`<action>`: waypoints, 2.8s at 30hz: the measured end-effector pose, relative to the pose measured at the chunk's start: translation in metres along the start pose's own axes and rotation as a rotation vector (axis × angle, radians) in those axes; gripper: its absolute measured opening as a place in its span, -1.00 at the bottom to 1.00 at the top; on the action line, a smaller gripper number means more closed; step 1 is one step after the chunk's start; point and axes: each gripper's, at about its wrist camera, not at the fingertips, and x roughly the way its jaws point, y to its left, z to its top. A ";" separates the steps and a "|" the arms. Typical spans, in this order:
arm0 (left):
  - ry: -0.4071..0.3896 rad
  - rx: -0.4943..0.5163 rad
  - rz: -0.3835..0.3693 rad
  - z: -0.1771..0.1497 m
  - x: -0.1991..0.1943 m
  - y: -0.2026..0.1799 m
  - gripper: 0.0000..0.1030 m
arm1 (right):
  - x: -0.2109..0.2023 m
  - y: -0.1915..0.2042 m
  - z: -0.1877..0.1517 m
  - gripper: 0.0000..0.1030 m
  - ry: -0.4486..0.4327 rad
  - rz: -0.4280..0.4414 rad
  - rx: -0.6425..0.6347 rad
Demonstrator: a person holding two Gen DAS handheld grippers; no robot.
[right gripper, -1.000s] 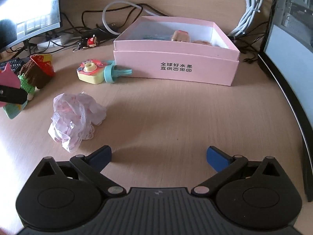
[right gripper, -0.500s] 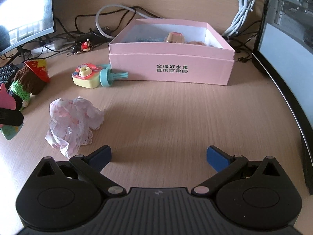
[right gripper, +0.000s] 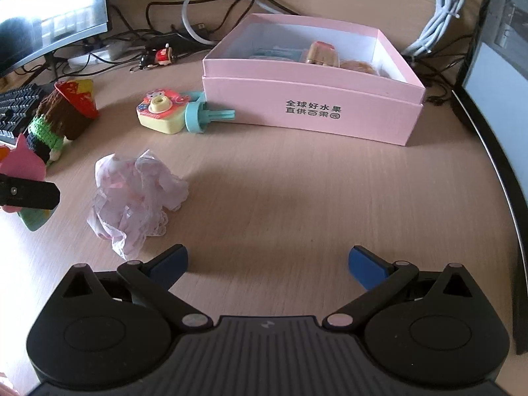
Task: Organize objects
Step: 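Grasp the crumpled white plastic bag with the right gripper while the left gripper holds the cat toy, then lower the pink cat toy into the pink box and open the left gripper, then carry the white plastic bag over the pink box and release it with the right gripper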
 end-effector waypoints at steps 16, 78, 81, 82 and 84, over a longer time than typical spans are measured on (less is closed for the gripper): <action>0.001 -0.008 0.002 -0.006 -0.006 0.004 -0.23 | -0.003 0.006 -0.012 1.00 -0.103 -0.058 0.066; -0.325 0.201 -0.108 0.128 0.079 -0.117 -0.21 | -0.074 -0.099 0.053 -0.65 -0.257 -0.046 0.144; -0.286 0.144 -0.117 0.089 0.064 -0.090 -0.21 | -0.070 -0.098 0.093 -0.65 -0.325 -0.042 0.155; -0.263 0.125 -0.115 0.076 0.060 -0.080 -0.21 | -0.064 -0.098 0.110 -0.65 -0.343 -0.036 0.171; -0.217 0.101 -0.104 0.052 0.055 -0.066 -0.21 | -0.045 -0.099 0.144 -0.65 -0.351 -0.019 0.225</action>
